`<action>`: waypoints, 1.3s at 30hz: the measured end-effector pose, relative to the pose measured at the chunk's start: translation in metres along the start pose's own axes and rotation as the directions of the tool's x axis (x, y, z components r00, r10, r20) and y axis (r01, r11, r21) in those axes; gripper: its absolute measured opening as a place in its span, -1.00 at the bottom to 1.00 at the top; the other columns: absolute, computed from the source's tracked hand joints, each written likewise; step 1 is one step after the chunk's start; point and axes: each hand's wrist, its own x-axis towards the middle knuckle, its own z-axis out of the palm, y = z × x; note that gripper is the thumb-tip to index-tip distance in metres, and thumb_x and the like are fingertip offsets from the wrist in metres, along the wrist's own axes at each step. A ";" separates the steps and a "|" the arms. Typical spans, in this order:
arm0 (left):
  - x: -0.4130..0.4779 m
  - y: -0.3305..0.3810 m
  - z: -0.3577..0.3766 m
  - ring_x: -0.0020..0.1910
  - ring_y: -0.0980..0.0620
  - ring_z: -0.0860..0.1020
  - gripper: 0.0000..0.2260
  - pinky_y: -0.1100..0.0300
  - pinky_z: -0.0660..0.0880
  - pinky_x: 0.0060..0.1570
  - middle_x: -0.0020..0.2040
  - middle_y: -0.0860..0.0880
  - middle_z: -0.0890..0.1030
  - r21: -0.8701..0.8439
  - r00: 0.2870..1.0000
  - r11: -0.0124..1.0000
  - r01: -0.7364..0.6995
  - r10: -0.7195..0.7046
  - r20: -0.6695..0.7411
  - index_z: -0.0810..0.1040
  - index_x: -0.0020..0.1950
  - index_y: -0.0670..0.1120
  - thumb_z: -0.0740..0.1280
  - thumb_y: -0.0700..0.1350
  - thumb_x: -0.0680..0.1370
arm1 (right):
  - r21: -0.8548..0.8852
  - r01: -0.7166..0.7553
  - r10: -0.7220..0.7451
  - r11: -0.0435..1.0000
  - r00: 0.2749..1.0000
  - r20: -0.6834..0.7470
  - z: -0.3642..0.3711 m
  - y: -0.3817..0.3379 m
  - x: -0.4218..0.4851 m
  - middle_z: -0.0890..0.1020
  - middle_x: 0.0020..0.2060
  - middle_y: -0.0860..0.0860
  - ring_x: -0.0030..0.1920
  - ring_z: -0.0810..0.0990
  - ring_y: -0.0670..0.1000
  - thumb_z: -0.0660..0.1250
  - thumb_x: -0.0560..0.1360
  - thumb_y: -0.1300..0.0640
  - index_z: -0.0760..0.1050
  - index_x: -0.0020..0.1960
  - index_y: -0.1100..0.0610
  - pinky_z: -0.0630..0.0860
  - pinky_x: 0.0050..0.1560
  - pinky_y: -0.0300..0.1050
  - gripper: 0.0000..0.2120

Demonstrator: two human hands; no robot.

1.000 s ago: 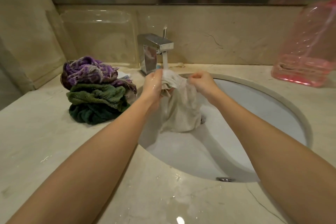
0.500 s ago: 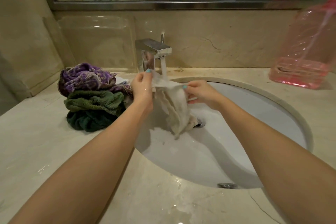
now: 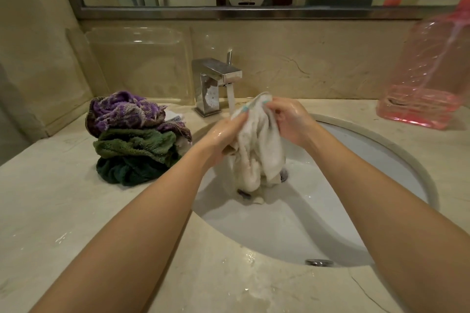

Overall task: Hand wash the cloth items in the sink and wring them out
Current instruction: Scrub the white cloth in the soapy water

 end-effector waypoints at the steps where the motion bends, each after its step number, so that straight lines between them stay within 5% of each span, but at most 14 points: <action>1: 0.005 -0.001 -0.002 -0.17 -0.07 0.62 -0.62 0.15 0.51 -0.18 -0.14 -0.13 0.65 -0.103 0.999 0.994 -0.023 0.019 -0.040 0.57 0.07 -0.09 0.18 0.19 0.62 | -0.073 -0.005 0.008 0.997 0.999 0.034 -0.004 0.004 0.000 0.61 -0.21 0.16 -0.19 0.60 0.08 0.21 0.56 0.35 0.52 0.01 0.38 0.55 -0.21 -0.12 -0.86; 3: 0.010 -0.001 -0.005 -0.22 -0.05 0.63 -0.59 0.13 0.55 -0.18 -0.19 -0.13 0.64 -0.261 0.989 0.962 -0.085 0.050 -0.137 0.56 0.07 -0.16 0.15 0.17 0.64 | -0.267 -0.091 0.109 0.959 0.993 0.051 -0.008 0.017 0.000 0.60 -0.10 0.15 -0.08 0.56 0.09 0.22 0.60 0.27 0.53 0.03 0.28 0.51 -0.10 -0.13 -0.87; 6: 0.015 0.000 -0.008 -0.27 -0.03 0.61 -0.58 0.13 0.55 -0.22 -0.22 -0.11 0.61 -0.393 0.976 0.910 -0.128 0.045 -0.215 0.50 0.19 -0.22 0.12 0.12 0.66 | -0.592 -0.270 0.355 0.759 0.934 0.029 -0.007 0.041 -0.001 0.58 0.05 0.02 0.08 0.52 0.06 0.13 0.64 -0.09 0.50 0.12 0.07 0.41 0.19 0.05 -0.72; 8: 0.018 -0.001 -0.010 -0.29 -0.04 0.55 -0.56 0.11 0.49 -0.26 -0.26 -0.10 0.59 -0.452 0.970 0.881 -0.138 0.027 -0.243 0.44 0.32 -0.21 0.13 0.12 0.65 | -0.610 -0.333 0.475 0.719 0.876 0.081 -0.005 0.048 -0.002 0.54 0.13 -0.01 0.15 0.50 0.05 0.04 0.60 -0.29 0.45 0.23 0.01 0.40 0.22 0.10 -0.55; 10: 0.018 0.000 -0.012 -0.44 0.03 0.45 -0.57 0.18 0.35 -0.45 -0.41 -0.04 0.52 -0.443 0.956 0.885 -0.146 0.010 -0.295 0.39 0.38 -0.18 0.14 0.10 0.66 | -0.468 -0.386 0.502 0.795 0.851 0.150 -0.004 0.045 -0.004 0.56 0.02 0.02 0.01 0.55 0.03 0.02 0.58 -0.32 0.47 0.15 0.04 0.47 0.05 0.01 -0.50; 14: 0.016 0.000 -0.010 -0.63 0.13 0.34 -0.67 0.34 0.19 -0.66 -0.47 -0.01 0.44 -0.365 0.923 0.915 -0.173 0.021 -0.384 0.42 0.30 -0.13 0.09 0.05 0.69 | -0.279 -0.371 0.442 0.886 0.857 0.264 0.004 0.033 -0.007 0.66 0.01 0.05 0.06 0.62 0.06 0.05 0.62 -0.18 0.53 0.13 0.08 0.52 0.05 0.00 -0.58; 17: 0.019 -0.004 -0.012 -0.44 0.03 0.44 -0.65 0.20 0.34 -0.49 -0.28 -0.10 0.51 -0.202 0.919 0.970 -0.133 0.044 -0.392 0.39 0.32 -0.12 0.04 0.07 0.70 | -0.159 -0.225 0.242 0.961 0.965 0.101 0.019 0.025 -0.001 0.68 -0.20 0.05 -0.22 0.65 0.00 0.18 0.64 0.03 0.53 0.02 0.15 0.56 -0.20 -0.15 -0.77; 19: 0.018 -0.005 -0.008 -0.18 -0.04 0.57 -0.66 0.09 0.51 -0.20 -0.05 -0.16 0.60 -0.057 0.929 0.992 -0.114 0.086 -0.361 0.39 0.35 -0.07 0.03 0.07 0.70 | -0.093 -0.130 0.126 0.987 0.991 -0.052 0.030 0.017 0.003 0.63 -0.23 0.07 -0.28 0.61 0.01 0.21 0.63 0.10 0.52 0.01 0.15 0.53 -0.31 -0.19 -0.84; 21: 0.017 -0.007 -0.004 0.07 -0.06 0.59 -0.69 0.00 0.56 0.07 0.16 -0.10 0.59 0.066 0.937 0.990 -0.127 0.141 -0.319 0.36 0.40 0.00 0.09 0.05 0.69 | -0.153 -0.073 0.064 0.986 0.996 -0.058 0.041 0.016 0.004 0.63 -0.13 0.11 -0.19 0.62 0.05 0.25 0.61 0.14 0.54 0.08 0.19 0.55 -0.22 -0.11 -0.85; 24: 0.011 -0.008 -0.001 0.02 -0.10 0.60 -0.72 -0.04 0.60 0.01 0.13 -0.12 0.61 0.298 0.940 0.954 -0.033 0.131 -0.316 0.43 0.31 -0.05 0.13 0.02 0.67 | -0.366 -0.072 0.072 0.928 0.997 -0.014 0.057 0.025 -0.003 0.64 -0.10 0.13 -0.10 0.63 0.08 0.27 0.59 0.16 0.58 -0.02 0.17 0.58 -0.04 -0.02 -0.86; 28: 0.005 0.003 0.024 -0.25 -0.03 0.60 -0.74 0.08 0.58 -0.25 -0.12 -0.15 0.62 0.108 0.940 0.994 -0.028 0.063 -0.335 0.51 0.11 -0.14 0.10 -0.03 0.69 | -0.365 -0.092 -0.039 0.926 0.941 -0.337 0.052 0.021 0.011 0.55 -0.28 0.09 -0.27 0.50 0.04 0.18 0.61 0.18 0.50 -0.17 0.16 0.42 -0.31 -0.16 -0.79; 31: 0.004 0.008 0.036 -0.14 -0.07 0.66 -0.70 0.03 0.62 -0.08 -0.11 -0.16 0.65 0.133 0.951 0.984 -0.115 0.148 -0.271 0.52 0.00 -0.11 0.07 0.00 0.67 | -0.360 -0.109 -0.071 0.926 0.890 -0.450 0.044 0.022 0.016 0.55 -0.26 0.11 -0.24 0.49 0.04 0.16 0.62 0.11 0.51 -0.15 0.17 0.39 -0.25 -0.15 -0.75; 34: 0.008 0.004 0.025 -0.03 -0.12 0.63 -0.72 -0.02 0.58 0.03 -0.01 -0.18 0.64 0.171 0.937 0.983 -0.071 0.125 -0.327 0.53 0.02 -0.10 0.07 -0.02 0.68 | -0.391 -0.112 -0.041 0.913 0.932 -0.361 0.052 0.026 0.009 0.56 -0.31 0.04 -0.28 0.52 0.03 0.16 0.62 0.14 0.46 -0.26 0.13 0.42 -0.35 -0.26 -0.71; 39: 0.008 0.007 0.000 -0.12 -0.07 0.60 -0.69 0.06 0.55 -0.14 -0.07 -0.15 0.62 -0.018 0.871 1.000 -0.025 0.013 -0.491 0.54 0.00 -0.10 0.07 0.03 0.68 | -0.450 -0.033 -0.041 0.893 0.987 -0.154 0.073 0.024 0.005 0.52 -0.36 0.02 -0.36 0.47 -0.07 0.12 0.62 0.22 0.44 -0.28 0.09 0.43 -0.38 -0.26 -0.69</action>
